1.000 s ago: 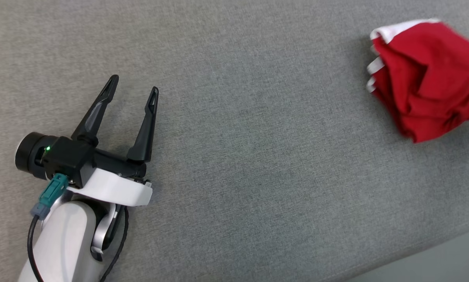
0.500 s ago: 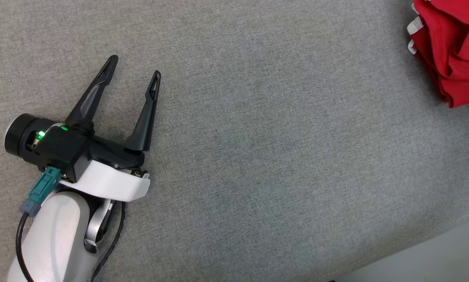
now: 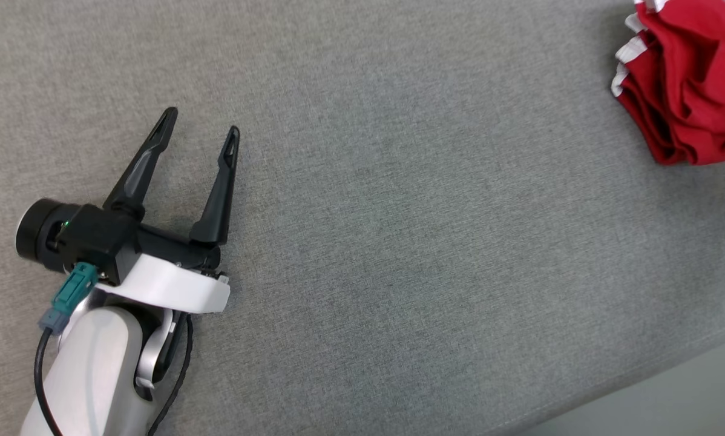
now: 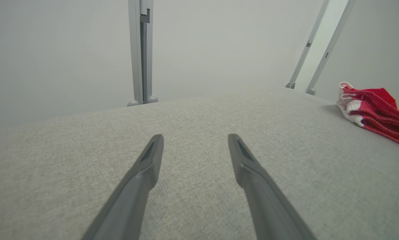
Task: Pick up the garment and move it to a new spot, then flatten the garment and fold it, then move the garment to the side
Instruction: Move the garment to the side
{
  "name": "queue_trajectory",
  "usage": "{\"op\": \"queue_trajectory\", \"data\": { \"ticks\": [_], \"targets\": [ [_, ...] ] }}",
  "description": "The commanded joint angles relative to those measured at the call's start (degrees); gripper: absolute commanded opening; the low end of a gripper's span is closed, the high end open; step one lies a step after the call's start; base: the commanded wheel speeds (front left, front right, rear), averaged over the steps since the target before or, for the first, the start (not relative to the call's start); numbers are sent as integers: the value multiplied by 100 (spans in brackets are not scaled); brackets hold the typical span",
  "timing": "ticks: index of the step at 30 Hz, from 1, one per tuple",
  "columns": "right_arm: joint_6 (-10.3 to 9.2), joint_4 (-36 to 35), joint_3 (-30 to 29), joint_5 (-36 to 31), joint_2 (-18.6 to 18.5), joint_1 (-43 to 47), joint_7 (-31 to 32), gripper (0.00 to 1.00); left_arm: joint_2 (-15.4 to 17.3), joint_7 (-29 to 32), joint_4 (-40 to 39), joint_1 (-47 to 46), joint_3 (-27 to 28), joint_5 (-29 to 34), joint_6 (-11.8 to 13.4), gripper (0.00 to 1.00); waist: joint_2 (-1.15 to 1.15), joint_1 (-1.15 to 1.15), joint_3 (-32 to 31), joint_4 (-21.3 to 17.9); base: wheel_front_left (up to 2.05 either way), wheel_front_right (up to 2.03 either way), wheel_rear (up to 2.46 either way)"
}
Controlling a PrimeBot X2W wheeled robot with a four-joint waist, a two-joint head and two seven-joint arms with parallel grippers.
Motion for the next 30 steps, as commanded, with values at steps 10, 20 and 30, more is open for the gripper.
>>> {"op": "queue_trajectory", "data": {
  "ticks": [10, 20, 30],
  "targets": [
    [-2, -1770, -1473, -469, 922, 1731, -41, 100, -132, -256, 262, 518, 128, -288, 190, 100, 0, 0, -1018, 226, 0, 0, 0],
    [-3, -3251, -1841, -831, 1797, 2880, -38, 100, -216, -416, 466, 1013, 252, -549, 311, 100, 0, 0, -1670, 741, 0, 0, 0],
    [-2, -4039, -1646, -1146, 2242, 3375, 236, 100, -294, -550, 610, 1412, 350, -744, 399, 100, 0, 0, -2184, 1373, 0, 0, 0]
  ]
}}
